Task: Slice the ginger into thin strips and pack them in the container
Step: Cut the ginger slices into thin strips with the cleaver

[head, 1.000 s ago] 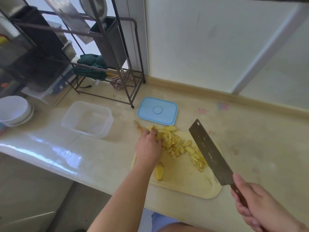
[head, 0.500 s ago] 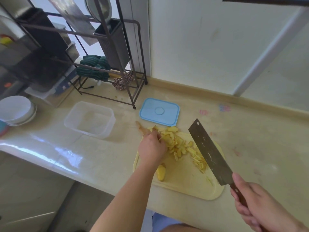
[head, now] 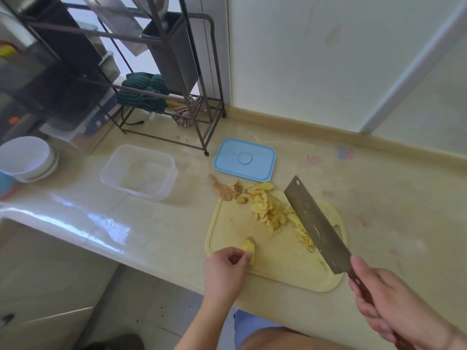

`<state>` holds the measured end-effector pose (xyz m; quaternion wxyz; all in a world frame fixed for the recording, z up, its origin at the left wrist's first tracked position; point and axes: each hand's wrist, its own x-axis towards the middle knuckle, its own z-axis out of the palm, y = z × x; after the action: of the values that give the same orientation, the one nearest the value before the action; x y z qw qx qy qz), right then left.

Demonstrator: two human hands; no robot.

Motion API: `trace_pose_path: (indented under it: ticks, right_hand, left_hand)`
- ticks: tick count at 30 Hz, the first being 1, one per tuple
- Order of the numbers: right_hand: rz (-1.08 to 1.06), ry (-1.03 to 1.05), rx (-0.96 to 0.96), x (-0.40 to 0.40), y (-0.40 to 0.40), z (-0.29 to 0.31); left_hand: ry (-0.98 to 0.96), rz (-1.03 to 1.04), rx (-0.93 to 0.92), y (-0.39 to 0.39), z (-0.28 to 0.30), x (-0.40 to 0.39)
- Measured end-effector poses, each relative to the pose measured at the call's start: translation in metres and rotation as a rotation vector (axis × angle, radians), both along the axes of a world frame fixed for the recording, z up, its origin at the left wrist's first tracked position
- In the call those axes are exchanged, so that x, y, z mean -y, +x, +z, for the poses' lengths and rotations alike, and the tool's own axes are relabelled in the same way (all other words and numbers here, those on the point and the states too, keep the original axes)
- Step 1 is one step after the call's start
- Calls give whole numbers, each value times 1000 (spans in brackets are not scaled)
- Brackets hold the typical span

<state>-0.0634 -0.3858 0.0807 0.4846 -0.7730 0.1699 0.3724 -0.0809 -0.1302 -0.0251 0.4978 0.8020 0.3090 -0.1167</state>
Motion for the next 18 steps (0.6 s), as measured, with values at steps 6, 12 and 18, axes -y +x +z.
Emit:
trace_pose_path:
  ticks: [6, 12, 18]
  right_hand:
    - [3, 0, -18, -2, -1, 0]
    - [4, 3, -51, 0, -2, 0]
    - [13, -9, -47, 0, -3, 0]
  left_hand:
    - [49, 15, 46, 6, 1, -1]
    - [271, -211, 40, 10, -2, 0]
    - [316, -268, 33, 11, 2, 4]
